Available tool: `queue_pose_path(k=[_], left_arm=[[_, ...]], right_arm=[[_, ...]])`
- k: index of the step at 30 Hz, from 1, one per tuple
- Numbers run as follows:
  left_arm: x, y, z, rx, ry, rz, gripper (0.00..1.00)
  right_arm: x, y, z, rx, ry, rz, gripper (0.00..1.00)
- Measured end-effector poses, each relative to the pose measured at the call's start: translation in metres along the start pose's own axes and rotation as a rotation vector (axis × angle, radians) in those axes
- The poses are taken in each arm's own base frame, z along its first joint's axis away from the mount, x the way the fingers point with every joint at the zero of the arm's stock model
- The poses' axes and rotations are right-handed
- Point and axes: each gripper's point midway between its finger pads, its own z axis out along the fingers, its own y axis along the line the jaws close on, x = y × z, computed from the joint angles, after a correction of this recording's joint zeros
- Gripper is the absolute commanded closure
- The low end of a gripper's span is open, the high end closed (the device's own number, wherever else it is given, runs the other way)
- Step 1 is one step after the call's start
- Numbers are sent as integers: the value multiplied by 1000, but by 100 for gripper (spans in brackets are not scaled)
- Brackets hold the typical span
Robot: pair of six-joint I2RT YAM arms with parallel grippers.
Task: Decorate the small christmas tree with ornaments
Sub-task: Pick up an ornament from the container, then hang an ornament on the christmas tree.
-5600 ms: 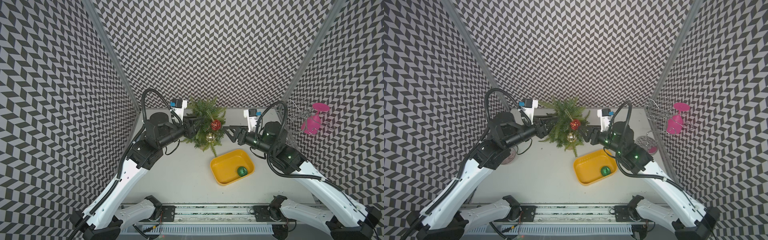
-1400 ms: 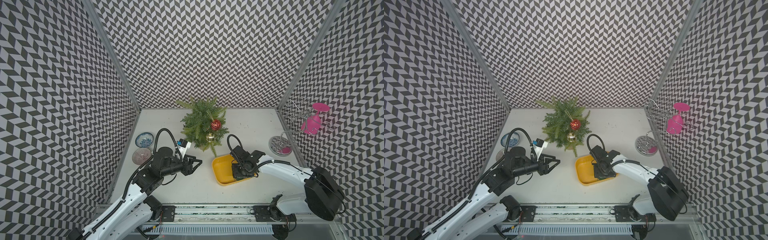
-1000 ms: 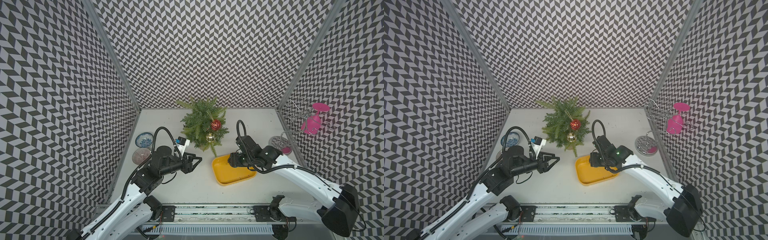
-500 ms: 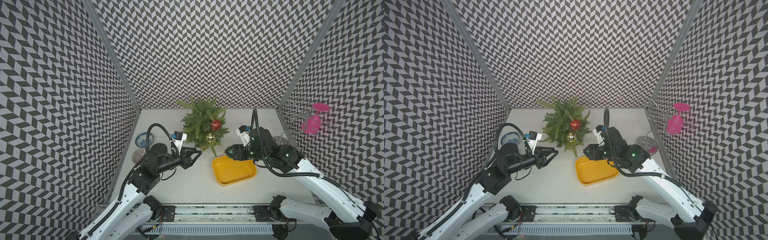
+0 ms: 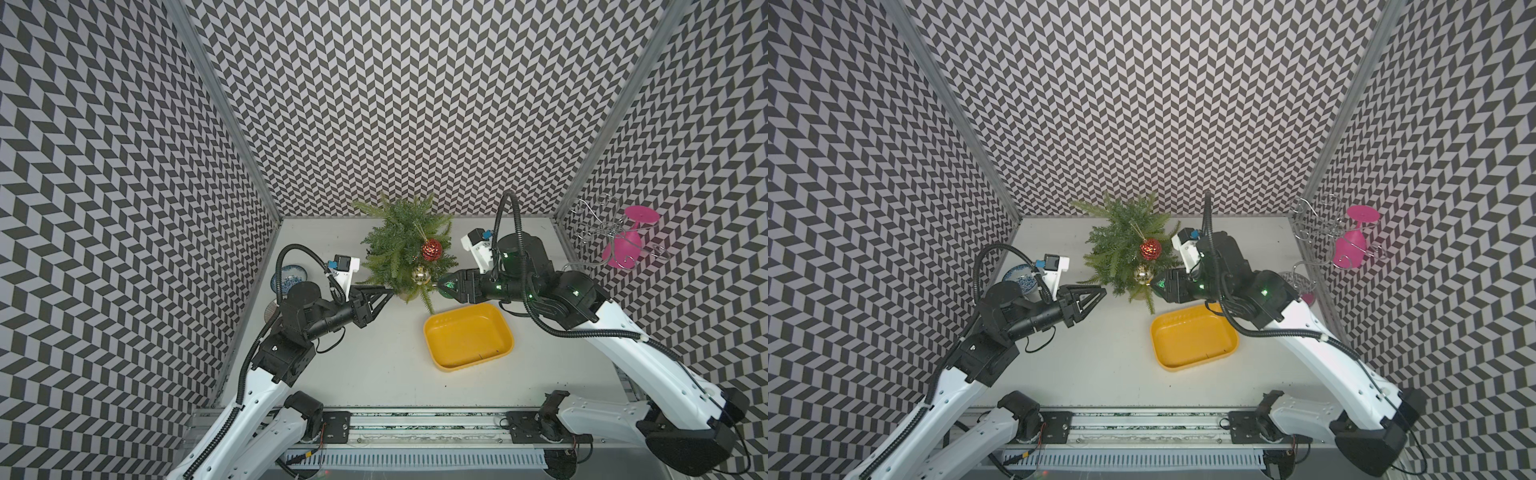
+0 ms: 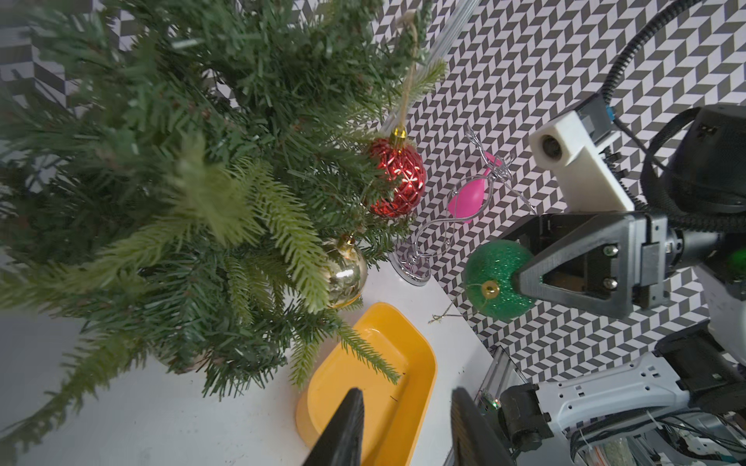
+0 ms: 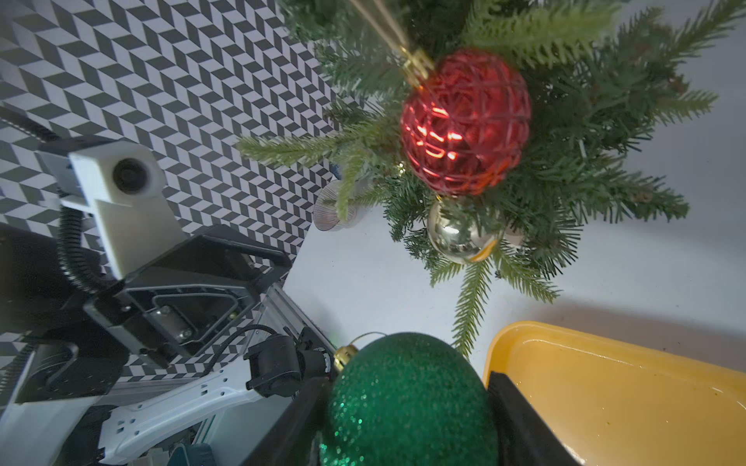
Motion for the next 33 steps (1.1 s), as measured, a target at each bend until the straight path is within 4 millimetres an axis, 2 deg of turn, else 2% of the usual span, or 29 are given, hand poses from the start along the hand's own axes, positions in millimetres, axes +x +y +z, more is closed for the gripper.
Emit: queue_pose_path(k=[8, 16, 22, 25, 33], left_arm=[[-13, 19, -10, -99, -66, -24, 58], [-36, 24, -19, -168, -142, -31, 58], [-49, 30, -29, -234, -192, -38, 57], [-49, 38, -34, -282, -204, -53, 56], [-43, 62, -48, -414, -223, -110, 54]], right_arm=[[-30, 29, -1, -59, -40, -53, 41], [-60, 66, 5, -125, -72, -118, 41], [-69, 90, 20, -163, -62, -160, 41], [-72, 100, 28, -180, -55, -177, 41], [-74, 112, 51, -196, -34, -204, 41]])
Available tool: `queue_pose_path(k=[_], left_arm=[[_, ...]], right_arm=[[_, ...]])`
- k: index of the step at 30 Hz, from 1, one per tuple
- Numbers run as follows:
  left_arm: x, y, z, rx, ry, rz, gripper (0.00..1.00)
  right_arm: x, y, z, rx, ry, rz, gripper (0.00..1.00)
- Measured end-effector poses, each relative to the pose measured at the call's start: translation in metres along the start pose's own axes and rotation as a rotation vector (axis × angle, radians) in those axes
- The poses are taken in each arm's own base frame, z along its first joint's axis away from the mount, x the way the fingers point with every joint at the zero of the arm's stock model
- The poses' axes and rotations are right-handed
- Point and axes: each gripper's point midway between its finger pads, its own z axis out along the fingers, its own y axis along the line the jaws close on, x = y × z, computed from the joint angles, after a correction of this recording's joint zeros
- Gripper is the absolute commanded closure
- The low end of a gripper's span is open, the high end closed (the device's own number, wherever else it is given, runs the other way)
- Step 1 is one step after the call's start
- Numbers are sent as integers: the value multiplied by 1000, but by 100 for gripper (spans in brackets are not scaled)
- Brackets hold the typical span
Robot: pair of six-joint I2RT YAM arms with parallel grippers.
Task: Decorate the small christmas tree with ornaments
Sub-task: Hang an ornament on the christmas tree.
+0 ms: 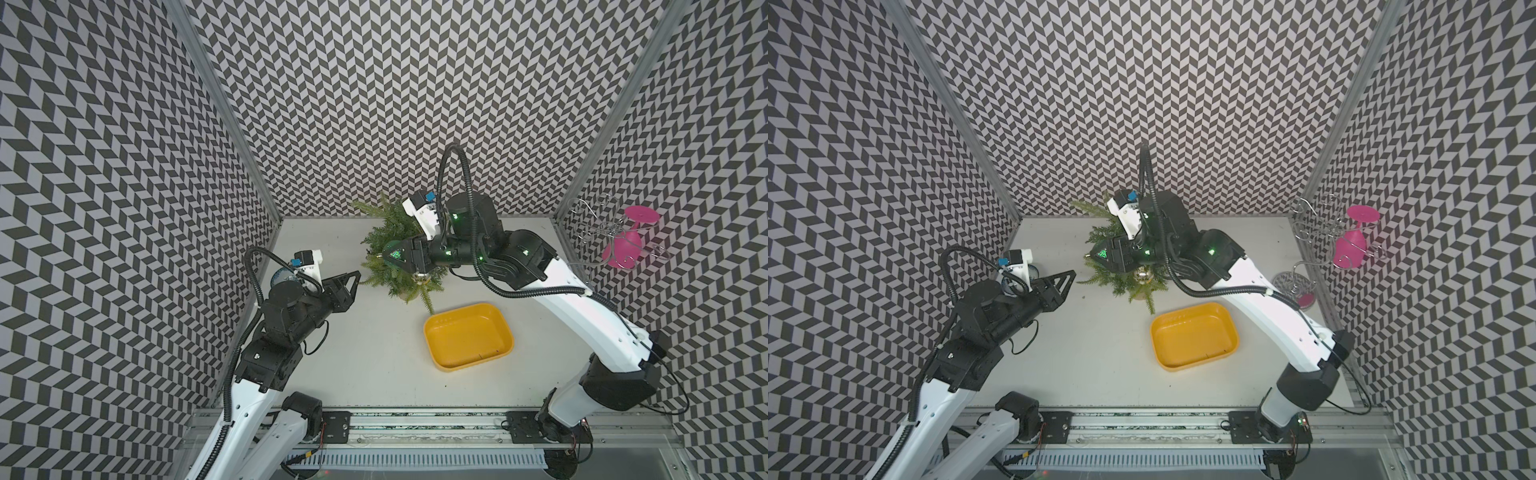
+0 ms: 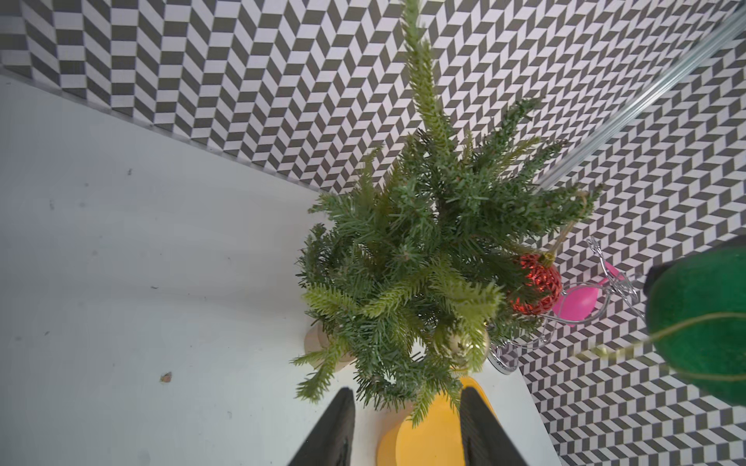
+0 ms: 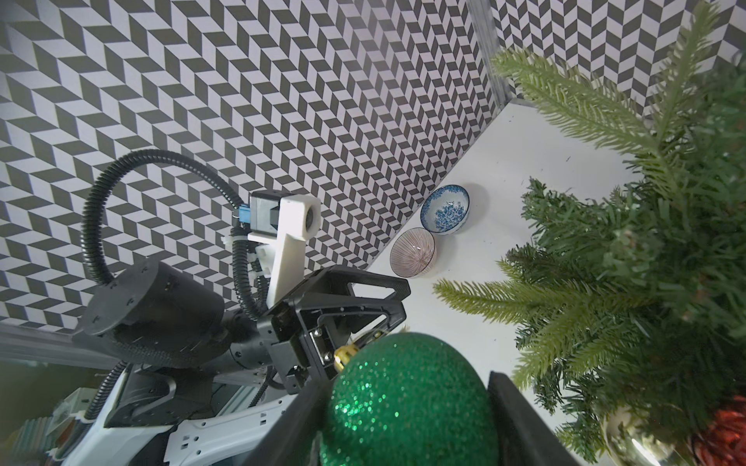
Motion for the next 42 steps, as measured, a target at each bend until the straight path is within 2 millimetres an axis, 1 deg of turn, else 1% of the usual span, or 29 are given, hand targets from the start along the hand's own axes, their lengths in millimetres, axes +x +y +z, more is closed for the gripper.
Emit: queue_pose_path(k=[10, 15, 20, 25, 34, 42], left_arm=[[-2, 6, -4, -33, -17, -13, 54], [-2, 7, -4, -37, -18, -14, 54], [-2, 7, -4, -38, -18, -14, 53], [-1, 6, -4, -33, -15, -14, 52], [-2, -4, 0, 21, -6, -8, 48], [-3, -8, 6, 44, 2, -4, 47]], right_arm=[[-2, 0, 34, -11, 31, -8, 41], [-3, 0, 43, -14, 37, -16, 41], [-5, -5, 47, 12, 31, -27, 41], [-3, -13, 47, 51, 39, -25, 41], [-6, -23, 46, 91, 25, -23, 41], [1, -35, 50, 128, 40, -13, 42]])
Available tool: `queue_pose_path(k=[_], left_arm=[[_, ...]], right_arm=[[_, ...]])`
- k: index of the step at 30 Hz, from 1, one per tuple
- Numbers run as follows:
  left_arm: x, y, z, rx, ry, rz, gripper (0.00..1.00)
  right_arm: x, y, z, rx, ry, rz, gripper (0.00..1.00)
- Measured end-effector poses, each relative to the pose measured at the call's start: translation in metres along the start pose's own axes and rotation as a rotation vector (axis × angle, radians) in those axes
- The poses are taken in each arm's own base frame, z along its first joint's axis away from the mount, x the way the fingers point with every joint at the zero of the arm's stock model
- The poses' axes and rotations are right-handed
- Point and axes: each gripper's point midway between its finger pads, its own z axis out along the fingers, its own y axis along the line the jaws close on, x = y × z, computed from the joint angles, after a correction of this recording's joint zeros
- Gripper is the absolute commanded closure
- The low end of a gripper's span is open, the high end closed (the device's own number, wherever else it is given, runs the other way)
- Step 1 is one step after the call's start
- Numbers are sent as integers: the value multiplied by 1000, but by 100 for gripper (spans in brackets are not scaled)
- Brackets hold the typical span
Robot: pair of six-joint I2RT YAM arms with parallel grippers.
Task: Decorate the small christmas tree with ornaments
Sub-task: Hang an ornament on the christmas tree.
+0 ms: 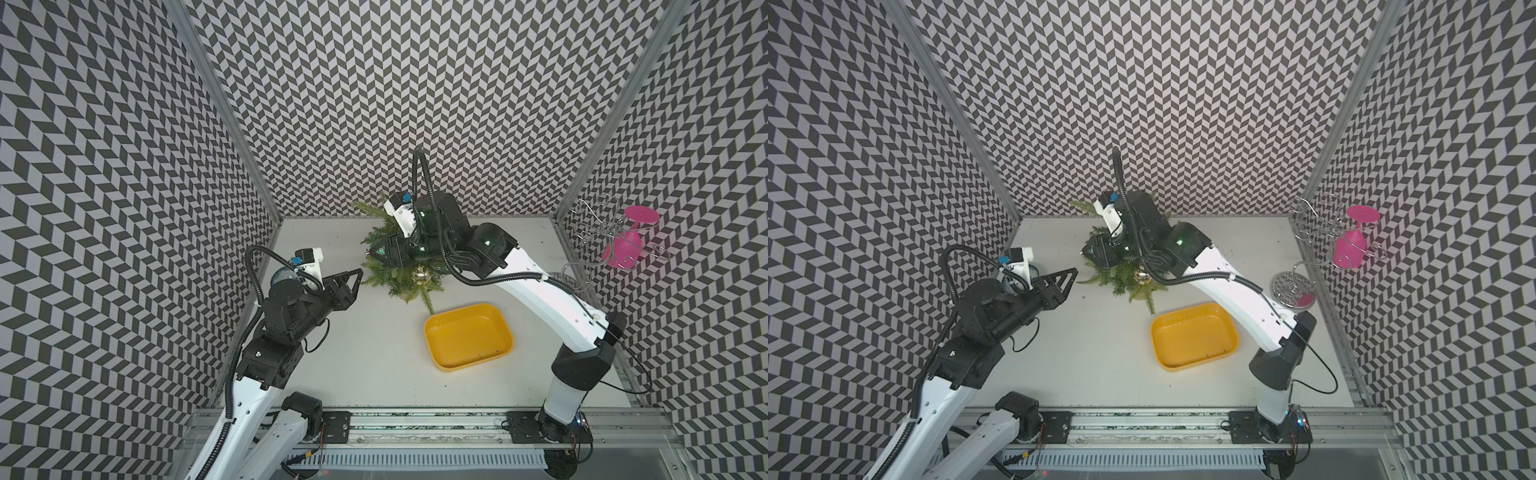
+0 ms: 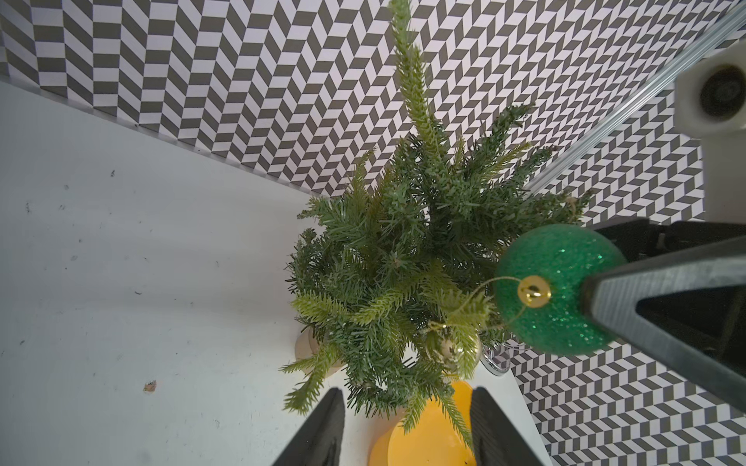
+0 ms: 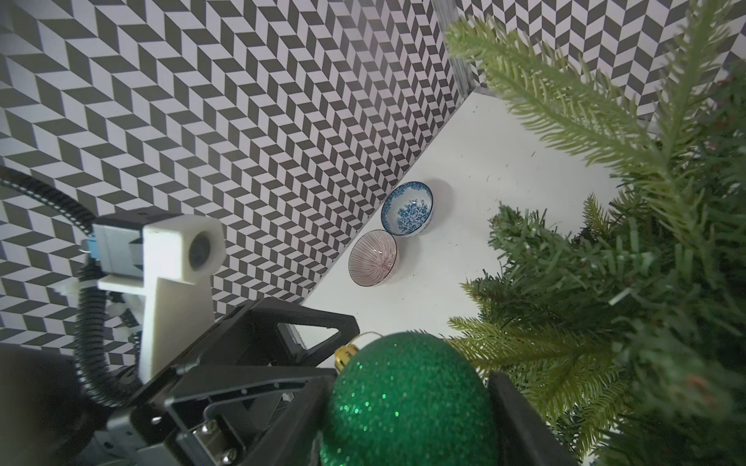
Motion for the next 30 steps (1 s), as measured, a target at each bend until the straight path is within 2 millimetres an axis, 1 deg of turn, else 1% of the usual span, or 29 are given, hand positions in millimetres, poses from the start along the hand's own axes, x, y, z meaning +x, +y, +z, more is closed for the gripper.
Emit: queue_pose_path(k=[7, 16, 24, 30], left_arm=[[0, -1, 4, 13, 4, 1, 47], [2, -1, 8, 16, 14, -1, 47], [2, 0, 10, 15, 16, 1, 47], [2, 0, 13, 16, 19, 0, 47]], right_arm=[[7, -6, 2, 17, 16, 6, 42], [5, -12, -9, 30, -6, 9, 42], [10, -23, -13, 51, -5, 22, 42], [13, -23, -17, 49, -9, 23, 42]])
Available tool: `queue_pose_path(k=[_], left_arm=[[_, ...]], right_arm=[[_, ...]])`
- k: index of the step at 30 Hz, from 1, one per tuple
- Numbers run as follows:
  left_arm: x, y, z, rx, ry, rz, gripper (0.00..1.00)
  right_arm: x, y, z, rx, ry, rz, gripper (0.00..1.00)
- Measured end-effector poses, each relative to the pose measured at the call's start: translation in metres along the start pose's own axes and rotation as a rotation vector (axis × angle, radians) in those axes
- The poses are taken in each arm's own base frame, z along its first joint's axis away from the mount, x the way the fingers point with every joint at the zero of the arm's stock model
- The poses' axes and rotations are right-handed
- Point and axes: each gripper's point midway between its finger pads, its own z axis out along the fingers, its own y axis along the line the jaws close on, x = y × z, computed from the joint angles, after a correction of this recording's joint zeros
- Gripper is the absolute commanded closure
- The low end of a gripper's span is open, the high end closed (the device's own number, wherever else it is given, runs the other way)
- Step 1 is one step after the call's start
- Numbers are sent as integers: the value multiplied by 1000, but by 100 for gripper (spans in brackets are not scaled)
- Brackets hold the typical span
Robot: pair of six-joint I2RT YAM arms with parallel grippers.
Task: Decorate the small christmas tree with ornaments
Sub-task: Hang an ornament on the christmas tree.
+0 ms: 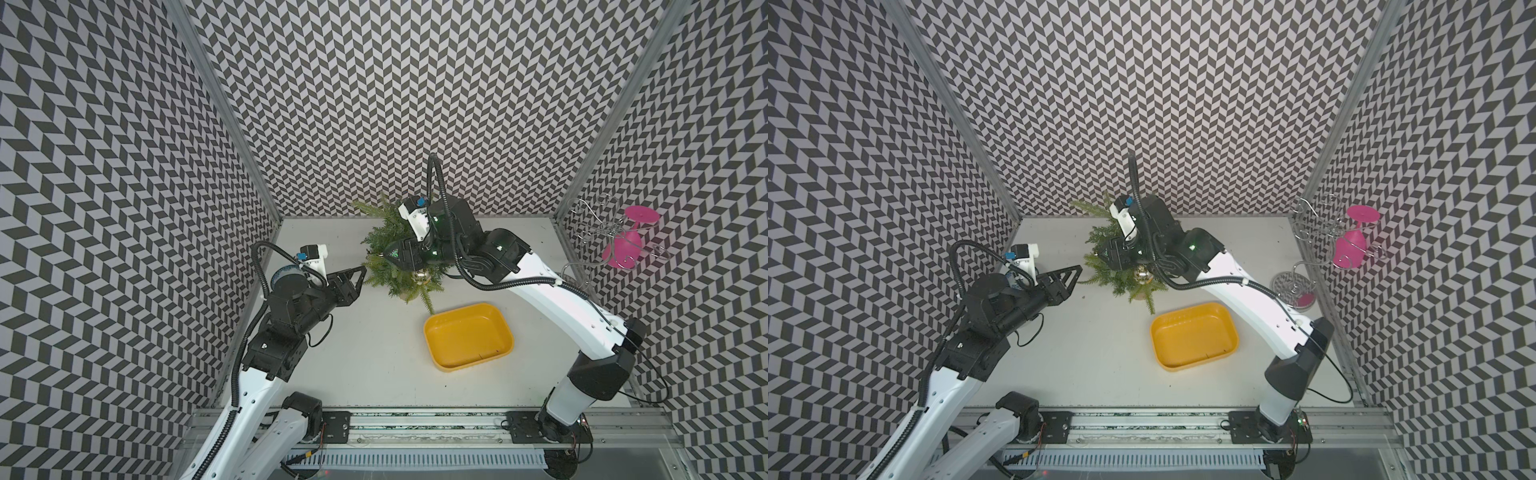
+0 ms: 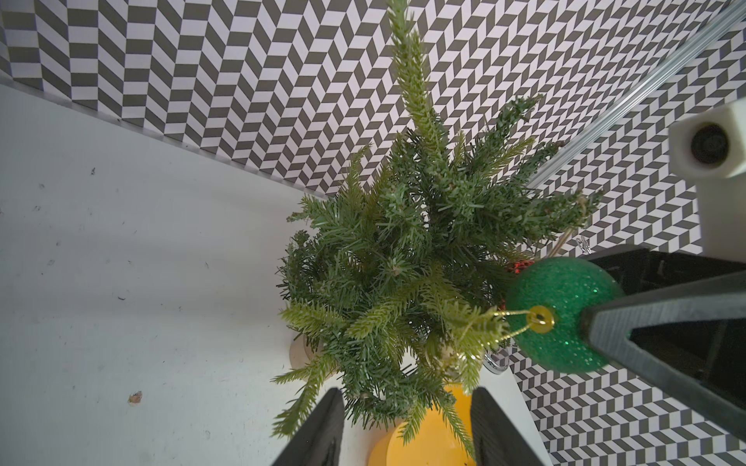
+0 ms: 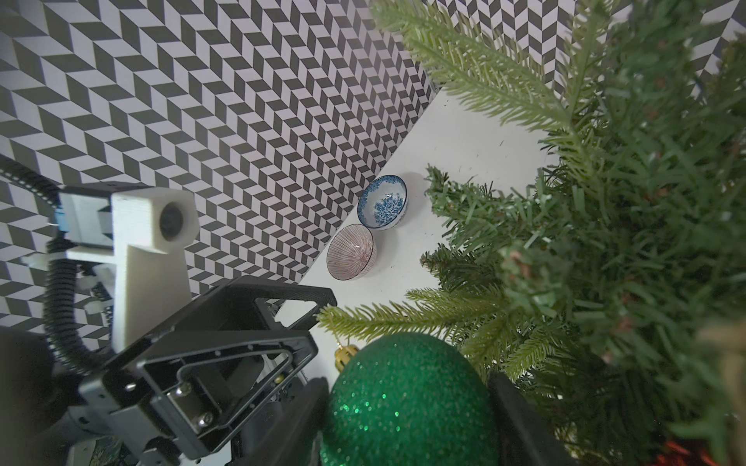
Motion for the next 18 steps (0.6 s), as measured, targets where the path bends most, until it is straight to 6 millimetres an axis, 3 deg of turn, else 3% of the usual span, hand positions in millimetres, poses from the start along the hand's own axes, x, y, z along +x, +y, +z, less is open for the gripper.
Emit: queue_pose_path(k=[7, 18], left_arm=[[1, -1, 7, 12, 10, 0, 44], [-11, -9, 11, 35, -9, 8, 44]], right_arm=[[3, -1, 2, 0, 2, 5, 42], [-11, 0, -1, -10, -41, 29, 42]])
